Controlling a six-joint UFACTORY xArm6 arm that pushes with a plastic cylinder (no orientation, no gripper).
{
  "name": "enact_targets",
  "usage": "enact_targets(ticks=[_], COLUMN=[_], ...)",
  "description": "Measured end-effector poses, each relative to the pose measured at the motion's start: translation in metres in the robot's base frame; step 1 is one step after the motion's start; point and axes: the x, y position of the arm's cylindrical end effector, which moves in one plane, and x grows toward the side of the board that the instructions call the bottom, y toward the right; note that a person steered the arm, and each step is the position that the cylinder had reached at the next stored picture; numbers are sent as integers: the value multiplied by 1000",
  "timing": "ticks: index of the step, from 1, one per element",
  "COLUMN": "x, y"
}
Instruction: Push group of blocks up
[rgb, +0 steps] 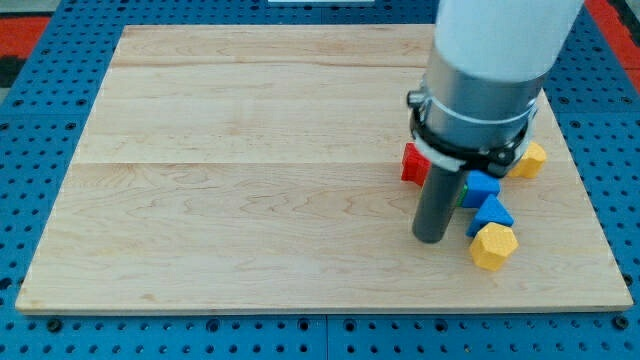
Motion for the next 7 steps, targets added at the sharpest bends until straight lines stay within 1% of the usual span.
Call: enact_targets(ticks=[2,4,5,6,7], x=[-35,-35,-37,-42,-42], y=[8,6,11,32,31])
